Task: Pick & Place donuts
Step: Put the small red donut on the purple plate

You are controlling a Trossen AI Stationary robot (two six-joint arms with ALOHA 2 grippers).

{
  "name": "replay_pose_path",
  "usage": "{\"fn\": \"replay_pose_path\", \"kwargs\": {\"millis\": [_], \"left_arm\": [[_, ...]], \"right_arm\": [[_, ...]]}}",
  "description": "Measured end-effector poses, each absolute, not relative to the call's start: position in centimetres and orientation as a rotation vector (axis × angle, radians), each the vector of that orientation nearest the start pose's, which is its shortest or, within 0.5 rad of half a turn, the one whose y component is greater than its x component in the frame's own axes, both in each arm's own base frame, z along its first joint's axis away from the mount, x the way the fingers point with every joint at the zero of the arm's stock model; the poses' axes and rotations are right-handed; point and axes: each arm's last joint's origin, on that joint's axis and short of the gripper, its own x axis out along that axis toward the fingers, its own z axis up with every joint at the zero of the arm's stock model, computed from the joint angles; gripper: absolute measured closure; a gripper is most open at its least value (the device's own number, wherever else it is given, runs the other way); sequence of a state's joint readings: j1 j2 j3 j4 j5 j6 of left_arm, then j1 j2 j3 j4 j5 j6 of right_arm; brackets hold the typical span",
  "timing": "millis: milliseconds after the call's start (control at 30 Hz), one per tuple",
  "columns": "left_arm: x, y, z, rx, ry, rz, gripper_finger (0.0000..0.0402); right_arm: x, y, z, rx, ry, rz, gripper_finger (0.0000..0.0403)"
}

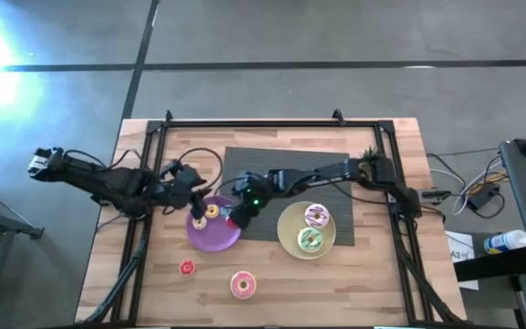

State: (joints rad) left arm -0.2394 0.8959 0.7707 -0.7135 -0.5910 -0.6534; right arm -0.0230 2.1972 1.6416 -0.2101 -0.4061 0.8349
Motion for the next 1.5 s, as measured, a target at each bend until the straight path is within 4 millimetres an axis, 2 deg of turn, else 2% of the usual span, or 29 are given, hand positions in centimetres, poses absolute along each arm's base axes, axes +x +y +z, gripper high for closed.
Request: {"fn": "replay_pose_path", "kwargs": {"millis": [200,367,500,667,767,933,1100,1367,1500], "left_arm": [[15.2,-2.3,27.9,-0.294,0.550,0.596,0.0271],[14.4,-2.0,28.5,-0.304,0.502,0.602,0.0271],[14.0,-1.9,28.8,-0.314,0.486,0.597,0.0271],[13.8,-1.8,28.8,-0.304,0.491,0.606,0.0271],[13.6,-1.7,28.7,-0.291,0.497,0.619,0.0271],[13.4,-1.7,28.6,-0.277,0.514,0.629,0.0271],[13.4,-1.7,28.5,-0.277,0.518,0.631,0.0271],[13.4,-1.7,28.3,-0.301,0.515,0.641,0.0271],[13.4,-1.7,28.3,-0.312,0.512,0.644,0.0271]], "right_arm": [[50.1,0.6,15.4,0.958,0.981,0.001,0.0375],[51.2,0.9,14.4,0.937,1.015,0.000,0.0339],[51.7,0.8,15.5,0.838,0.996,-0.045,0.0294],[51.2,0.4,16.6,0.618,1.046,-0.177,0.0242],[51.0,0.4,17.1,0.588,1.061,-0.183,0.0217],[50.6,0.4,16.7,0.583,1.097,-0.200,0.0194],[50.9,0.4,17.1,0.541,1.074,-0.167,0.0202],[51.1,0.2,17.2,0.493,1.039,-0.162,0.0268],[51.3,0.2,17.2,0.428,1.018,-0.121,0.0288]]}}
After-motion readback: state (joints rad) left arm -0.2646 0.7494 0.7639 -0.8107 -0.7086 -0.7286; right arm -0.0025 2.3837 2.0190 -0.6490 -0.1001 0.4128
